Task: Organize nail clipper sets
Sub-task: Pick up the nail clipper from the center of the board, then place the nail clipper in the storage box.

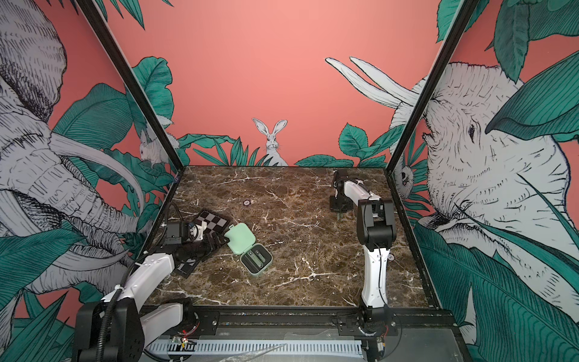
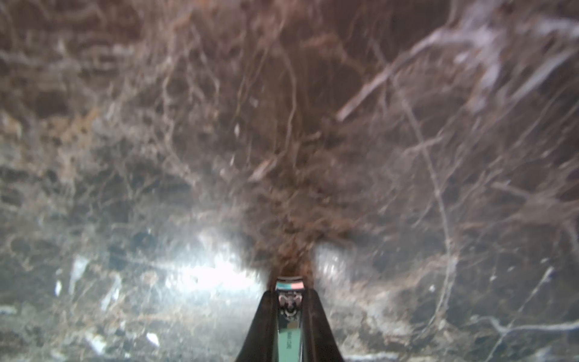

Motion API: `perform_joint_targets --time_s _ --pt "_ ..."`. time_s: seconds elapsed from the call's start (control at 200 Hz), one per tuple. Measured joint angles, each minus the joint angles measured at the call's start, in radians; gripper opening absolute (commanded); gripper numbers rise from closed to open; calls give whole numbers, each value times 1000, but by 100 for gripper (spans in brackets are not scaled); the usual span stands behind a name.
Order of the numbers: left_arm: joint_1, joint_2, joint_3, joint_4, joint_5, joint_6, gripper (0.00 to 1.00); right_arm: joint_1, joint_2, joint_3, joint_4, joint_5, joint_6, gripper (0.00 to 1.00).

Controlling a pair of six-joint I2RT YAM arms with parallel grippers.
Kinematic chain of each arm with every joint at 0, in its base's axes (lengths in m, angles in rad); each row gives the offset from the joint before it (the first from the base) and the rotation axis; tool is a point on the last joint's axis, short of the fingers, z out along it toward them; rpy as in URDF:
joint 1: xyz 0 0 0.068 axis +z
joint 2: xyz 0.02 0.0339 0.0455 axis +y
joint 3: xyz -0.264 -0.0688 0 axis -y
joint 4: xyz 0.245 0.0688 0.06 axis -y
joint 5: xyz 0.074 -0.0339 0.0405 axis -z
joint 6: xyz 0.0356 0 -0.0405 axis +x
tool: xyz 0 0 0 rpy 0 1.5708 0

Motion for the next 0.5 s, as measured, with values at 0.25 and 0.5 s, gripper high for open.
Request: perform_joint_targets --time_s 0.25,0.5 --pt "0 3 0 2 0 0 77 240 -150 -117 17 -8 -1 8" --pt "0 5 0 4 0 1 77 644 -202 -77 25 -33 -63 8"
